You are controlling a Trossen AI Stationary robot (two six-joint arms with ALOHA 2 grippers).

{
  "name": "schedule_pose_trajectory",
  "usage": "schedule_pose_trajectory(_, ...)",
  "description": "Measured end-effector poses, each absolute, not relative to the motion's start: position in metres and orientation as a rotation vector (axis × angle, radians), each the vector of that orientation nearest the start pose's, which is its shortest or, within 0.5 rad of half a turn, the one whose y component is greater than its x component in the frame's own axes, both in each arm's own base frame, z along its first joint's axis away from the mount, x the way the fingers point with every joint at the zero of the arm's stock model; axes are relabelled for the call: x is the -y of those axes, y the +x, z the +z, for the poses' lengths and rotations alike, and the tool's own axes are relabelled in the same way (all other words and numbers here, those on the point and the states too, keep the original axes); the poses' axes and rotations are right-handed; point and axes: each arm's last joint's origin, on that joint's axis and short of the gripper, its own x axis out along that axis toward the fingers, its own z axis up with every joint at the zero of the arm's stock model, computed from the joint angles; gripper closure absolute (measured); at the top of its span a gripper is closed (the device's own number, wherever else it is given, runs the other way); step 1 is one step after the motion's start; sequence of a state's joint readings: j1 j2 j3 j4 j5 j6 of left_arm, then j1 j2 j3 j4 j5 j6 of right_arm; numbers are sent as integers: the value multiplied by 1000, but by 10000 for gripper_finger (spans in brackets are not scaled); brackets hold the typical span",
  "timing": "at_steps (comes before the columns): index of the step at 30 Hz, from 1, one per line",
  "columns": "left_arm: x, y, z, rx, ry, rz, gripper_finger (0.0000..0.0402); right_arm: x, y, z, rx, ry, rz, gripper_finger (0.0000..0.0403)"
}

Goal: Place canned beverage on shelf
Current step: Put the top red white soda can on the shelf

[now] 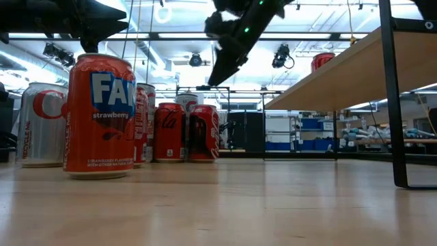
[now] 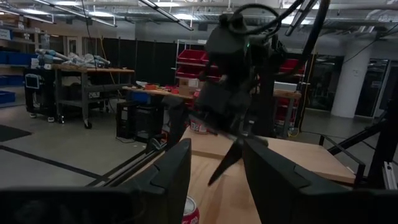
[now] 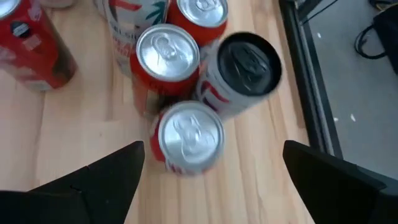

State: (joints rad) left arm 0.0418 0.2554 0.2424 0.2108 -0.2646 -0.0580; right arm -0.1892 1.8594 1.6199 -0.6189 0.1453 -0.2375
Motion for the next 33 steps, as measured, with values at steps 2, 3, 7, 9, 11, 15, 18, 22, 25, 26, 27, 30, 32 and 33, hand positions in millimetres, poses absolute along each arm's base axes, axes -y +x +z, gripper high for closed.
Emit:
schedule_pose_trajectory(2,-12,104,246,206,-79,300,246,84,409,277,-878,-193,-205,9)
schedule_pose_trajectory(3,-12,104,246,206,-78,300,246,85,412,274,-873,-189,-208,9)
schedule_pose_trajectory(7,-12,104,245,202,-78,300,246,91,419,264,-853,-146,-204,9)
schedule_pose_trajectory(9,-12,104,245,201,-78,300,246,92,421,262,-837,-106,-187,9)
schedule_pose_trajectory(11,-12,104,245,200,-78,300,246,93,421,261,-835,-87,-196,9)
schedule_pose_trajectory(15,-12,104,245,201,-78,300,246,95,419,253,-827,-42,-228,9)
schedule_pose_trajectory(18,-12,104,245,201,-78,300,246,95,419,242,-803,-13,-226,9)
schedule_pose_trajectory(22,-12,104,245,201,-78,300,246,93,416,229,-814,14,-233,9)
schedule_pose_trajectory(25,-12,104,245,201,-78,300,246,92,415,221,-792,26,-236,9)
schedule_pose_trajectory(26,-12,104,245,201,-78,300,246,92,415,217,-789,30,-237,9)
schedule_pose_trajectory(27,-12,104,245,201,-78,300,246,91,414,213,-786,34,-238,9)
schedule_pose_trajectory(30,-12,104,245,201,-78,300,246,91,414,209,-761,41,-242,9)
schedule_pose_trajectory(32,-12,104,245,202,-78,300,246,90,413,205,-755,41,-243,12)
schedule_pose_trajectory(33,-12,104,245,202,-78,300,246,90,412,203,-756,42,-243,14)
